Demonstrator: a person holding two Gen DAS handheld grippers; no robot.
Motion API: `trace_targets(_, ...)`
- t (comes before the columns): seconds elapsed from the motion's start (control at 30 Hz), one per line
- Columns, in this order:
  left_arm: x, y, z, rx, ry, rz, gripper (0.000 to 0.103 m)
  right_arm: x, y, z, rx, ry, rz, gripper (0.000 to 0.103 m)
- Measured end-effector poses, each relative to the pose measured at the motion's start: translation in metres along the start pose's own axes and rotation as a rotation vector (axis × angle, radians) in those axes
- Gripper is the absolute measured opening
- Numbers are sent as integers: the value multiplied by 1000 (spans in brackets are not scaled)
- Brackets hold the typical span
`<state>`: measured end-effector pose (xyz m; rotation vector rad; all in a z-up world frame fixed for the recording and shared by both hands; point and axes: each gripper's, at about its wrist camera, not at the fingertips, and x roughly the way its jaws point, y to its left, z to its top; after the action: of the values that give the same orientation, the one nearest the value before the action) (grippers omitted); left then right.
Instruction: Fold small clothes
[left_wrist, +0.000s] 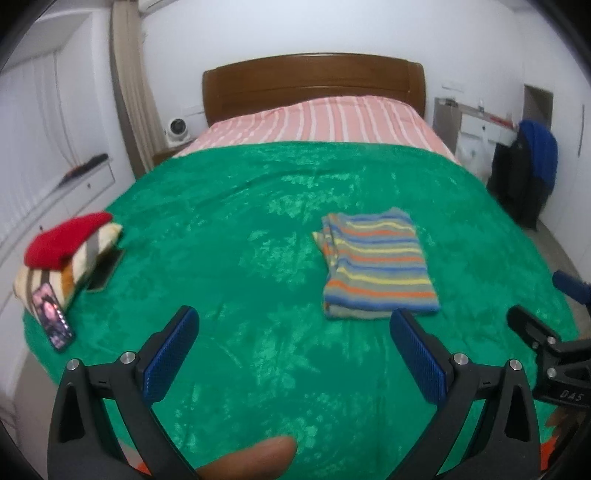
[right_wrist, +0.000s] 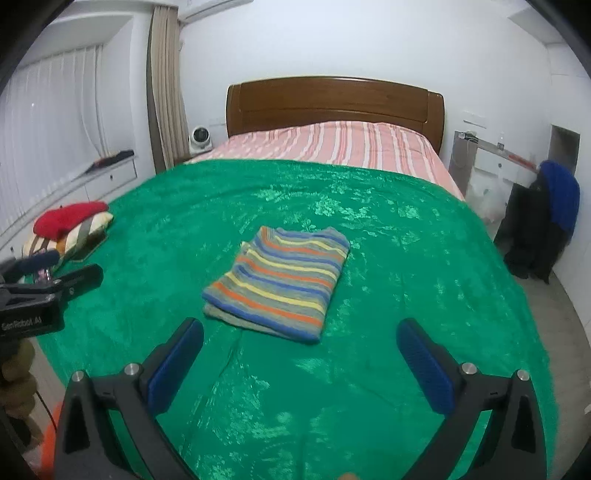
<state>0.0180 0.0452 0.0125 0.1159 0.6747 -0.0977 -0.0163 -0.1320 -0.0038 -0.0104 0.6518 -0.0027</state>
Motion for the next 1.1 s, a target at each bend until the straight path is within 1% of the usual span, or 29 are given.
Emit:
trace_targets(0.03, -3, -1, 1, 7, -6, -3, 103, -1, 0, 0, 5, 10, 2, 103)
trace_targets(0.13, -12, -7, 1, 28, -16, -9, 103, -7, 3, 2, 28, 33, 48, 103)
trace_targets(0.23, -12, -8, 3, 30, -9, 20, 103, -15, 10, 11, 33, 32, 63, 103)
trace_targets(0.27, -10, -7, 5, 24, 3, 25, 103, -19, 12, 16, 31, 24, 53, 103)
trace_targets(0.33, -7, -4, 6, 0, 25, 13, 103, -25, 17, 22, 17, 4, 35, 103)
trace_targets(0.4, -5, -2, 6, -10, 31, 11, 103, -27, 22, 23, 1, -11, 2, 103)
trace_targets(0.5, -3, -2, 4, -6, 34, 27, 103, -23, 21, 17, 12, 17, -15, 103)
trace_targets(0.63, -2, -1, 3, -22, 37, 17, 103, -18, 19, 9, 16, 51, -40, 103)
trace_targets(0.77, -2, -3, 3, -21, 40, 19, 103, -20, 20, 11, 9, 52, -34, 103)
trace_targets(0.93, -1, -3, 3, -21, 40, 19, 103, -22, 19, 14, 10, 41, -45, 103)
trace_targets(1.1, 0, -4, 3, -17, 52, 20, 103, -21, 18, 11, 13, 54, -47, 103)
